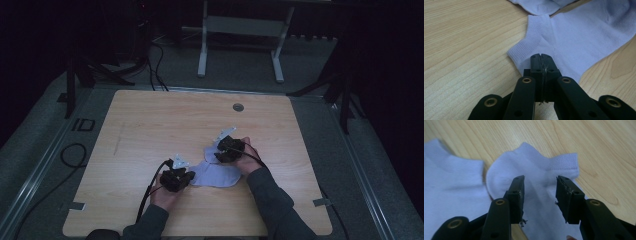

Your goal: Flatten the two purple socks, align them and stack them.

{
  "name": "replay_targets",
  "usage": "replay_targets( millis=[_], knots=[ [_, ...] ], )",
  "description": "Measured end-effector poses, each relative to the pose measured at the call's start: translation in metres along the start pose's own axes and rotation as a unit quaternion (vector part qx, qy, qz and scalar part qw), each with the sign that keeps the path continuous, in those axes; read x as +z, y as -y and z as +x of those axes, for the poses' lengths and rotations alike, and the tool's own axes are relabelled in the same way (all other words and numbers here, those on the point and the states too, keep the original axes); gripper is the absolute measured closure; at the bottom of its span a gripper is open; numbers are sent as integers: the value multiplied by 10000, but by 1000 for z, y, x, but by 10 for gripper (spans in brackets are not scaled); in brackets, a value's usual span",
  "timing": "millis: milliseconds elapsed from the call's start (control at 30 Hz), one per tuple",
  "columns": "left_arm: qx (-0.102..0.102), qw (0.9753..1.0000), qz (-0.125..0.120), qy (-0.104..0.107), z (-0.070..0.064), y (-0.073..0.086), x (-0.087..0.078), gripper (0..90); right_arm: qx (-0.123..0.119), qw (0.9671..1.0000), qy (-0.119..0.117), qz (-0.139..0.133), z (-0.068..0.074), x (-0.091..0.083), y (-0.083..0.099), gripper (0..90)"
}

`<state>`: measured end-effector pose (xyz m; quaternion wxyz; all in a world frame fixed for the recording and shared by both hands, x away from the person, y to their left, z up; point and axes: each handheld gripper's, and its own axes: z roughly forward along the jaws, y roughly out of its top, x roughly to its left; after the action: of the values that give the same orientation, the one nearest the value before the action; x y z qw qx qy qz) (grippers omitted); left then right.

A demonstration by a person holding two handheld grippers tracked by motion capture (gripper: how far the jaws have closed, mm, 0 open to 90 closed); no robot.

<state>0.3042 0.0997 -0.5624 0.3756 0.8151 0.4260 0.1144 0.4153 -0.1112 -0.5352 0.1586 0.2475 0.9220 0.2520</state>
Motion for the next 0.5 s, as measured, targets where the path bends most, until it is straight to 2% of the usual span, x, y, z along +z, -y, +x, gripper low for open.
replay_targets(
  millis=[200, 267, 333, 400, 500],
  knots=[
    [2, 10000, -4, -5, 0, 0, 0, 889, 84, 9998, -178, 77, -6, 7, 0, 551],
    [2, 10000, -2, -16, 0, 0, 0, 889, 261, 9992, -299, 79, -8, 9, 0, 549],
    [2, 10000, -6, -26, -1, 0, 0, 888, 568, 9971, -491, 96, -13, 10, 1, 543],
    [1, 10000, -12, -34, -1, 0, 0, 886, 570, 9968, -557, 48, -16, 11, 2, 547],
    [-3, 10000, -17, -31, -1, 1, 0, 885, 599, 9968, -521, 76, -15, 10, 2, 580]
  ],
)
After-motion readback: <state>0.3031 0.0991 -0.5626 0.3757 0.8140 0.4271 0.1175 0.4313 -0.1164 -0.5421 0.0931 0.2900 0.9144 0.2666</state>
